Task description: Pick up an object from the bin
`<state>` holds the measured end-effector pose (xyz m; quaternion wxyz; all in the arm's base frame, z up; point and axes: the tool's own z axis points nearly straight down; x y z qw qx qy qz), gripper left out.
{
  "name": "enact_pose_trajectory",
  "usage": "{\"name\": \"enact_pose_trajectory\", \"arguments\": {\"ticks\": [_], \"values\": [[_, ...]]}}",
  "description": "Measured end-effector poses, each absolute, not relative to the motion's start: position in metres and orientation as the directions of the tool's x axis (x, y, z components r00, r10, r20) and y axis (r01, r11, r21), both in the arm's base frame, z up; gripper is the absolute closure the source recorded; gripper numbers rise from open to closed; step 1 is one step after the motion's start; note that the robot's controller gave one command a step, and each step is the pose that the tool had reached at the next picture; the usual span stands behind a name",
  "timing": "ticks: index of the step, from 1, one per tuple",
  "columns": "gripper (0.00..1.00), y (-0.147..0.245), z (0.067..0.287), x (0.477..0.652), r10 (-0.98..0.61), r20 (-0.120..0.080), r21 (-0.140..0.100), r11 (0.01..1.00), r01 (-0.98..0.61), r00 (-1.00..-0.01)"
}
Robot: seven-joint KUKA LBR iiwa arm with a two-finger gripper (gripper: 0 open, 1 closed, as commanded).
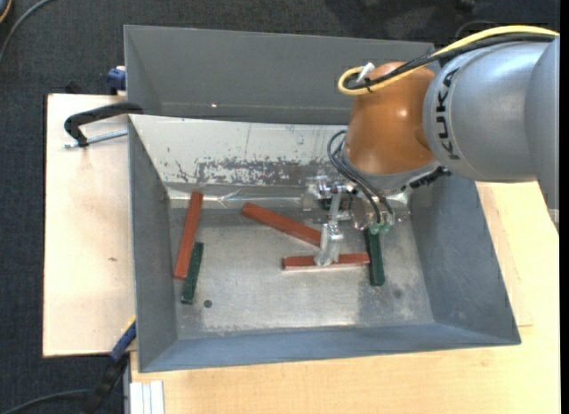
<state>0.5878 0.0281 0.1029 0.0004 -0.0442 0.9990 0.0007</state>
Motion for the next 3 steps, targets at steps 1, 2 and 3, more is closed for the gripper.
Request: {"name": "enact_pose_trajectory", "arguments": {"ticks": [1, 2, 3], "values": [[1.00, 0.0281, 0.1029, 0.5878, -0.088, -0.001, 0.002, 0.996, -0.088, -0.996], [0.00, 0.0282, 0.1029, 0.5878, -0.088, -0.001, 0.002, 0.996, -0.088, -0.996], [1.00, 0.0282, 0.1029, 0.5878, -0.088, -0.001, 0.002, 0.996, -0.088, -0.996]]}}
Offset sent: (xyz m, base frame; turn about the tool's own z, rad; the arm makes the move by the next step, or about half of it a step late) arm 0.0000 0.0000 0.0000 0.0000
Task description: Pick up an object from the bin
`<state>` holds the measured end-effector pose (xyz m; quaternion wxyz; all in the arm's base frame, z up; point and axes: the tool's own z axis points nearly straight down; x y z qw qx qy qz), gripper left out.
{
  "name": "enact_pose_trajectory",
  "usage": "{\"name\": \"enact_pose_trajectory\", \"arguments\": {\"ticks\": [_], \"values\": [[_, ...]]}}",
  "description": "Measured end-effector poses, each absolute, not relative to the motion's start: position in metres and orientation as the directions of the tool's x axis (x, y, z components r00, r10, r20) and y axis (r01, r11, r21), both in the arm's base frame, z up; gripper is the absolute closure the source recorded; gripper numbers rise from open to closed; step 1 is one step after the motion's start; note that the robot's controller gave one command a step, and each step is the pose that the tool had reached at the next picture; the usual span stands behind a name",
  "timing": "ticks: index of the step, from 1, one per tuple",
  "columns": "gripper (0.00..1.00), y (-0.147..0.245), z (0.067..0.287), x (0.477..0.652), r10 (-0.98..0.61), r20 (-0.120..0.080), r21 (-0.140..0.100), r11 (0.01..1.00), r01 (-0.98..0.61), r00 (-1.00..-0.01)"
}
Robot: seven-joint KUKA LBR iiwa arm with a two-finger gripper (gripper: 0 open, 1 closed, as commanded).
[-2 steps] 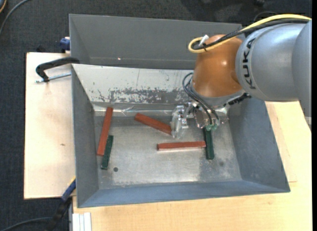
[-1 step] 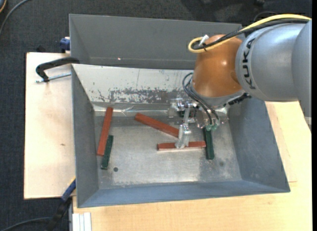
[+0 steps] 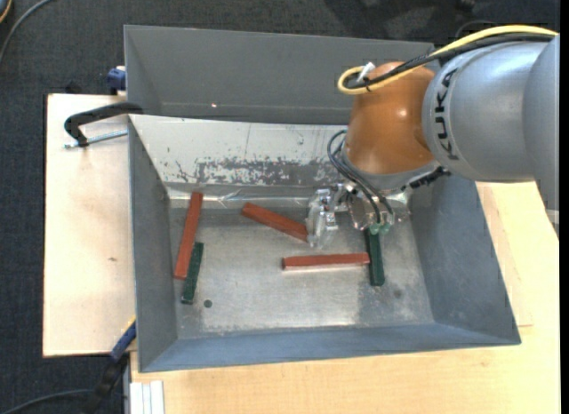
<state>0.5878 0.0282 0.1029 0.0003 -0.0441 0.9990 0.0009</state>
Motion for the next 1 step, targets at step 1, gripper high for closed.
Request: {"name": "enact_pose_trajectory", "arguments": {"ticks": [1], "values": [[0.00, 0.0282, 0.1029, 0.5878, -0.088, -0.001, 0.002, 0.996, -0.088, -0.996]]}}
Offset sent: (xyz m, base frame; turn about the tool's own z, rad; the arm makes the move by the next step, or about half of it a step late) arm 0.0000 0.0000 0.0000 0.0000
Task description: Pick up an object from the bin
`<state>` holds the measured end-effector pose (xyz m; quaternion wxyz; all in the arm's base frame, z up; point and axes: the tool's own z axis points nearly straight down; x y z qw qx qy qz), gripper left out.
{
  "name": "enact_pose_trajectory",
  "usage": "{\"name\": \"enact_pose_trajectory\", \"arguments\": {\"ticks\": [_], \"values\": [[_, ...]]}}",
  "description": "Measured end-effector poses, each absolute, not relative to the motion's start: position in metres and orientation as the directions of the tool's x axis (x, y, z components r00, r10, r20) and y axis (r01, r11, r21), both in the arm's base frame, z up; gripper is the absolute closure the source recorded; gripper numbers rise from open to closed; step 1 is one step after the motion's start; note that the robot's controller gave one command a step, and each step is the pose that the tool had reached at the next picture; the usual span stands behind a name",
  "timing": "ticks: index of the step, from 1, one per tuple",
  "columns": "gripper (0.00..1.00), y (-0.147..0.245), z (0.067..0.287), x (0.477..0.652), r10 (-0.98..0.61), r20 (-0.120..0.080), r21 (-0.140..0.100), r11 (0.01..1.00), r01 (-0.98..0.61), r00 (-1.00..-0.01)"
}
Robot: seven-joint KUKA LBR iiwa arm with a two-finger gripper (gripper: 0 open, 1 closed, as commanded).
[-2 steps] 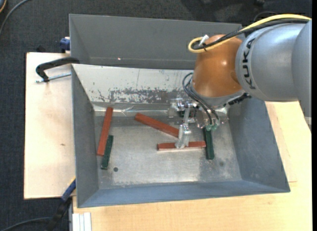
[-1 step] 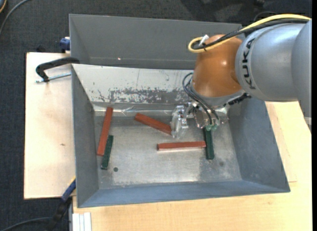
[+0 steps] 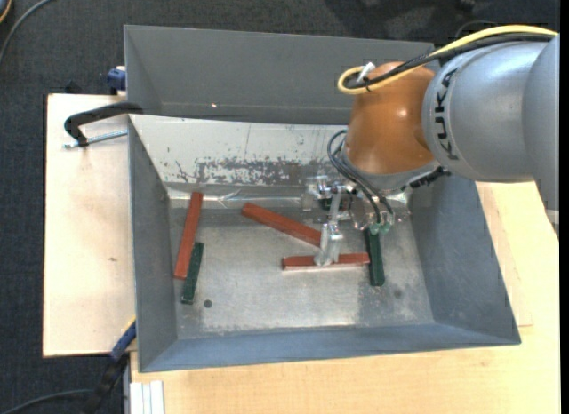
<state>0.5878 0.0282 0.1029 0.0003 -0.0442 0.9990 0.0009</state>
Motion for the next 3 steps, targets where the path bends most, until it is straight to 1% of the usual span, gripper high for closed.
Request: {"name": "enact_pose_trajectory", "arguments": {"ticks": [1, 2, 3], "values": [[1.00, 0.028, 0.103, 0.588, -0.088, -0.001, 0.002, 0.996, -0.088, -0.996], [0.00, 0.028, 0.103, 0.588, -0.088, -0.001, 0.002, 0.996, -0.088, -0.996], [0.00, 0.050, 0.071, 0.589, 0.096, 0.003, 0.001, 0.995, 0.096, -0.995]]}}
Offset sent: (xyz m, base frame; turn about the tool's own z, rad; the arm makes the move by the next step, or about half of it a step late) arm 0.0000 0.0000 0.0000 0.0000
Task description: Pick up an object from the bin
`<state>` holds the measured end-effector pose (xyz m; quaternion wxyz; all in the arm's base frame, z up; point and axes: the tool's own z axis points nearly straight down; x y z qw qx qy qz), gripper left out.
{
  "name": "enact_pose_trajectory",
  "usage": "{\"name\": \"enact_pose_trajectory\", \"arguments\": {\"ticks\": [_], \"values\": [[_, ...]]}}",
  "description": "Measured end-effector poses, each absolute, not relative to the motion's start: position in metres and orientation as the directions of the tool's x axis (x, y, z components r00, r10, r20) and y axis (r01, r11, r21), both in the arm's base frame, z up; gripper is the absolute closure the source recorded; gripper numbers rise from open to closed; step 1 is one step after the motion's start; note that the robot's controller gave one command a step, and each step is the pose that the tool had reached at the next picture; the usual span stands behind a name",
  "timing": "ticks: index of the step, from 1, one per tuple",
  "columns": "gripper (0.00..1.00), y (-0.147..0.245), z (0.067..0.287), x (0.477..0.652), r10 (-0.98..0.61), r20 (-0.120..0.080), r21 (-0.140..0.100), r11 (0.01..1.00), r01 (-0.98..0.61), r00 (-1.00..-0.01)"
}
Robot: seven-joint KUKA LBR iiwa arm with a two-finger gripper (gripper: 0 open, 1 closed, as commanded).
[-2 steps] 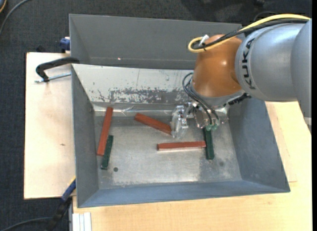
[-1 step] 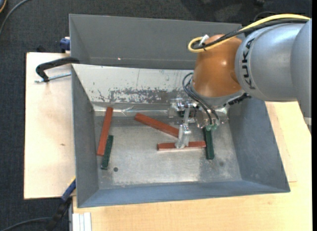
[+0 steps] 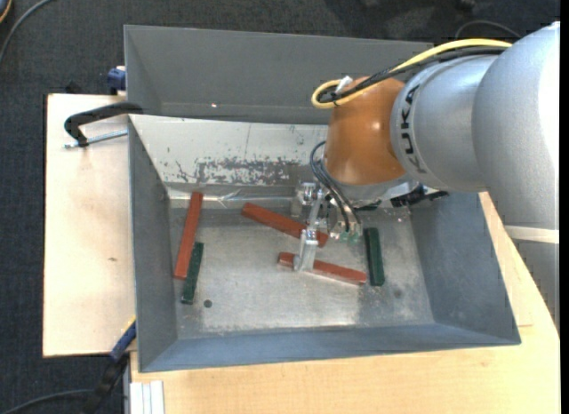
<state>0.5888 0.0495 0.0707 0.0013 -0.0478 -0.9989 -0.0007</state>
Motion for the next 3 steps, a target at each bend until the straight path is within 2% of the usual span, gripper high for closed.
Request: {"name": "enact_pose_trajectory", "arguments": {"ticks": [1, 2, 3], "values": [[0.00, 0.040, 0.072, 0.566, -0.054, -0.002, 0.001, 0.999, -0.054, -0.999], [1.00, 0.040, 0.074, 0.567, -0.055, -0.001, 0.002, 0.998, -0.055, -0.998], [1.00, 0.068, 0.238, 0.546, -0.082, -0.015, 0.002, 0.997, -0.082, -0.997]]}}
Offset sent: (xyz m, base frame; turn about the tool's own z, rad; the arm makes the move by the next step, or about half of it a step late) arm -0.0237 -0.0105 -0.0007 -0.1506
